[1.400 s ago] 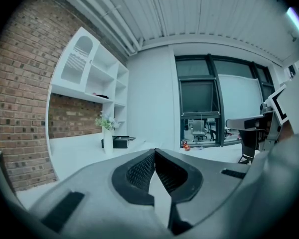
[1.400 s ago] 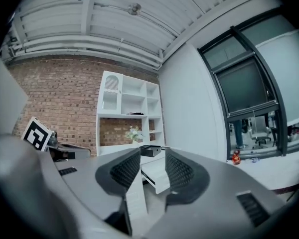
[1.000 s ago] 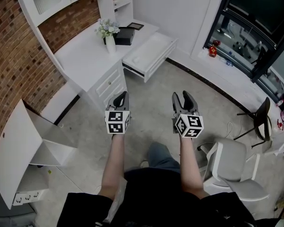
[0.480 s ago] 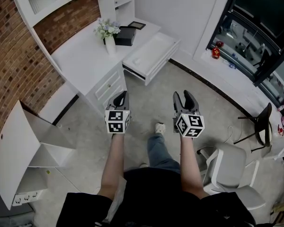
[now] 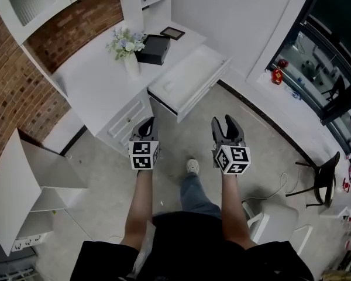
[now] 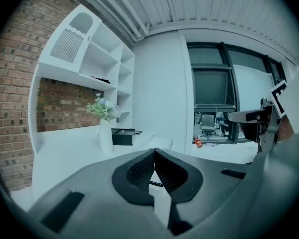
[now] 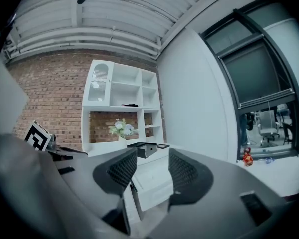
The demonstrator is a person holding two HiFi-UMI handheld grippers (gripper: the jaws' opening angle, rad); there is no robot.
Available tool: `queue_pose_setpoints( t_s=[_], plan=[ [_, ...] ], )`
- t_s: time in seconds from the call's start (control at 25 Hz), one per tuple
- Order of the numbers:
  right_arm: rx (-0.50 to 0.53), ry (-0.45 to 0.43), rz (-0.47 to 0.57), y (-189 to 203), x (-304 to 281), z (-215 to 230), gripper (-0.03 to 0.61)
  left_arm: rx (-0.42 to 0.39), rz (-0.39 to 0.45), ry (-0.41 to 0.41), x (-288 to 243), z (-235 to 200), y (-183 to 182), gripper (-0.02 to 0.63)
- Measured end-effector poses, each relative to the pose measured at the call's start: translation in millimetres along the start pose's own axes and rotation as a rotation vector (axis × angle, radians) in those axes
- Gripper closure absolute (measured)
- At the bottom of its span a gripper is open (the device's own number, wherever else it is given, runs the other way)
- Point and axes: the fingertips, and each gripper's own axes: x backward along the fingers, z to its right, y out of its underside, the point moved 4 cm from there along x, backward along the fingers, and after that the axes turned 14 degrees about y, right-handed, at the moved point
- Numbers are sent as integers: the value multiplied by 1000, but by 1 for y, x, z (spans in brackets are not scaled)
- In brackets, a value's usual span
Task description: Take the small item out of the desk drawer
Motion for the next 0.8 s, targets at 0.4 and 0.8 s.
queue_pose_setpoints(
  t_s=[0.4,0.8],
  plan=[
    [50,-169,-87,-10,-193,24,400,45,-37,-149,-133,-70,-31,604],
    [47,-298,-144,0,-289,21,400,72,-91,-251,-184,-100,-35,604]
  ],
)
